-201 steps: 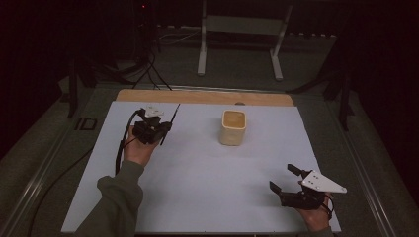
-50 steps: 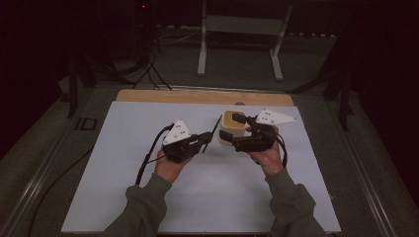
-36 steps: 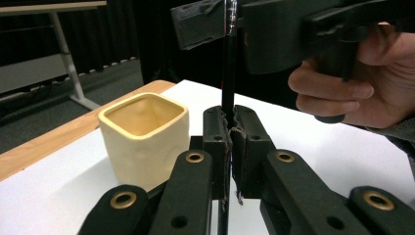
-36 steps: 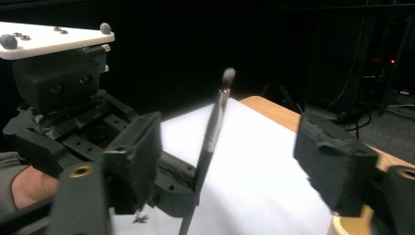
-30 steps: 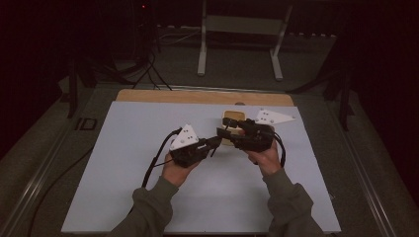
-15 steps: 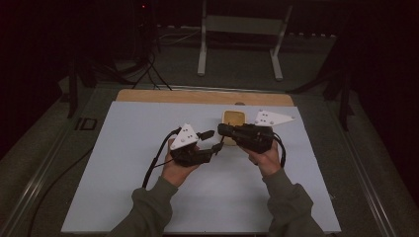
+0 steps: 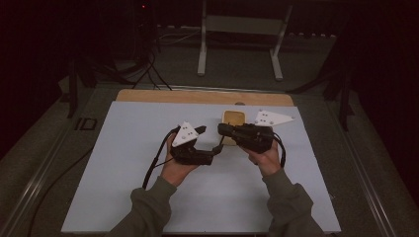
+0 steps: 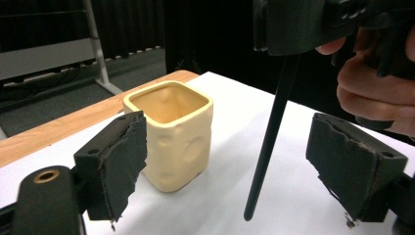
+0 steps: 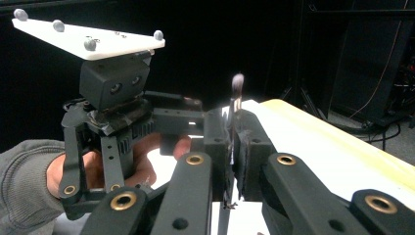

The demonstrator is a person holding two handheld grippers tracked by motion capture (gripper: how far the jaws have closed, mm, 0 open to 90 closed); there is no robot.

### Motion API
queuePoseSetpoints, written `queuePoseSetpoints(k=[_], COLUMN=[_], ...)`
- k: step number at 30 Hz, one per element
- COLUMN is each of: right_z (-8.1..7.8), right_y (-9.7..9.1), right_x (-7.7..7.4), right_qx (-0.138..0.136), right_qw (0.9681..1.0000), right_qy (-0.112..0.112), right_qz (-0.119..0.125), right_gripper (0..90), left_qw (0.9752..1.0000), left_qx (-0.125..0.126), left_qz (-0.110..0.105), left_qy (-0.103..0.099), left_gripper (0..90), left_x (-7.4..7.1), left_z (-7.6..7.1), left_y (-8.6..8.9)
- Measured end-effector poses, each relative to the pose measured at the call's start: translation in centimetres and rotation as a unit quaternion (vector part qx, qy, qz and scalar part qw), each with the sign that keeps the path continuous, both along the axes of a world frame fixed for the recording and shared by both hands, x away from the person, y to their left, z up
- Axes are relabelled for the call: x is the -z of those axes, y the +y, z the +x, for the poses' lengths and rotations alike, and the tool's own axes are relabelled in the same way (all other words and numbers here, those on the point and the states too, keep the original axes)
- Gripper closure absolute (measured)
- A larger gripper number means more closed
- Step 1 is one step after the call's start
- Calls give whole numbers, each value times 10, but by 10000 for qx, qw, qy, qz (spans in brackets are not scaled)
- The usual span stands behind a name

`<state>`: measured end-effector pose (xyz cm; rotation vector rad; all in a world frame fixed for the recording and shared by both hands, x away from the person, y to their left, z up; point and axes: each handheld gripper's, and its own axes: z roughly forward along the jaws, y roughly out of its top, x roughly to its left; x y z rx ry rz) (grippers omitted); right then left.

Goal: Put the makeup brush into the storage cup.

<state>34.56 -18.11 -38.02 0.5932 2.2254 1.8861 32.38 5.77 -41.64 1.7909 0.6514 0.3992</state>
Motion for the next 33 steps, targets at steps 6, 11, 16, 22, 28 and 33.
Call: queuePoseSetpoints(k=[6,11,16,22,28,33], right_z=[0,0,0,1,2,2], right_y=[0,1,2,1,1,-1], right_x=[-1,-1,-3,-5,-6,-7], right_qx=[8,12,41,69,102,140], right_qw=[10000,10000,10000,9999,9999,9998], right_qy=[-15,-28,-61,-91,-112,-141], right_qz=[-14,-16,-21,-11,-20,-17], right_gripper=[844,843,843,843,843,843], left_qw=[10000,10000,9999,9998,9996,9995], left_qx=[-38,-90,-140,-189,-250,-305], left_qz=[-13,26,-21,60,36,10], left_qy=[34,-19,-3,81,93,114], left_gripper=[155,155,153,153,153,154], left_x=[0,1,0,1,3,4], left_z=[0,-1,0,2,2,1], left_y=[2,4,8,12,19,26])
